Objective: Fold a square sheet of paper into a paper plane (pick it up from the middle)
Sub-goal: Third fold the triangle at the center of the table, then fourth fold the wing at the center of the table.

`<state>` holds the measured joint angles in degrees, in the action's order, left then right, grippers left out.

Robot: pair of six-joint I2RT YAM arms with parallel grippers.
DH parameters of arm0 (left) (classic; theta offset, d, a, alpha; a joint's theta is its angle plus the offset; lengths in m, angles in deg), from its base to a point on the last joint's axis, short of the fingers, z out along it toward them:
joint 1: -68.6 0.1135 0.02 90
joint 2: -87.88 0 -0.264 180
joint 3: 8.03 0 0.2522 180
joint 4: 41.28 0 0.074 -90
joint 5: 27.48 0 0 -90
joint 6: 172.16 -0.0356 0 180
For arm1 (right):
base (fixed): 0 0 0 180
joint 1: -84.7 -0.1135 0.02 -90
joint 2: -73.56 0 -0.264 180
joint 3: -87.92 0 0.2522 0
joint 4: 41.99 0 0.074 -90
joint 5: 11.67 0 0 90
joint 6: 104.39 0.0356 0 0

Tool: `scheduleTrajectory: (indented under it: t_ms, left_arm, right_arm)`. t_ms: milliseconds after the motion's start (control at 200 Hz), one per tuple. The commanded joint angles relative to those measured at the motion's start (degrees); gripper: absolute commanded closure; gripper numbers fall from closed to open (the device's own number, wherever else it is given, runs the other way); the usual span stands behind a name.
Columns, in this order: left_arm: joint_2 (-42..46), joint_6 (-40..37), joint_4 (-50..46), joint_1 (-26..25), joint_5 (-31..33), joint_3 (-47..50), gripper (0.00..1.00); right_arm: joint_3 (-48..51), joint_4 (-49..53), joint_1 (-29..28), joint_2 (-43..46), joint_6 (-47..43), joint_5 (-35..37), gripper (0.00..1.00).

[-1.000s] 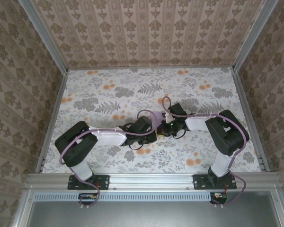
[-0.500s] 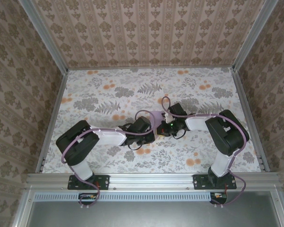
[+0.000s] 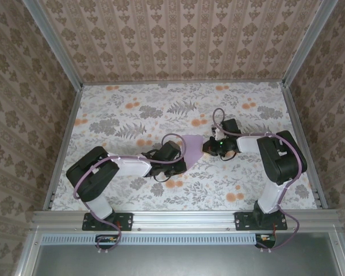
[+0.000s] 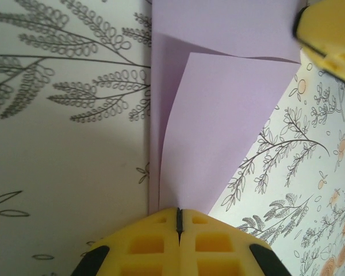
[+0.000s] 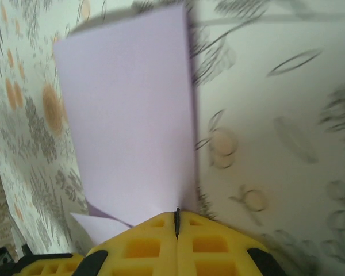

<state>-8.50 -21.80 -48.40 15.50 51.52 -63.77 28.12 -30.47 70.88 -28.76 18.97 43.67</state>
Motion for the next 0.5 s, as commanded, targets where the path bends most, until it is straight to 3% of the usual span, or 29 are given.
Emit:
scheduleTrajectory:
  t_ms: [0, 200, 335, 495]
  left_arm:
    - [-0.3, -2.5, -9.9, 0.6, 0.4, 1.2, 1.00]
    - [-1.5, -4.1, -11.0, 0.6, 0.0, -1.5, 1.00]
    - [-1.8, -3.8, -11.7, 0.8, 0.1, -1.7, 1.00]
    - [-1.1, -3.5, -12.6, 0.7, 0.7, -1.2, 1.00]
  right_arm:
    - [1.8, -0.9, 0.2, 4.7, 0.9, 1.6, 1.00]
    - [5.2, -0.1, -6.4, 12.0, 3.7, 3.7, 1.00]
    - [3.8, 0.7, -13.4, 8.6, 5.6, 4.5, 1.00]
    - [2.5, -2.2, -15.4, 3.7, 7.2, 3.8, 1.00]
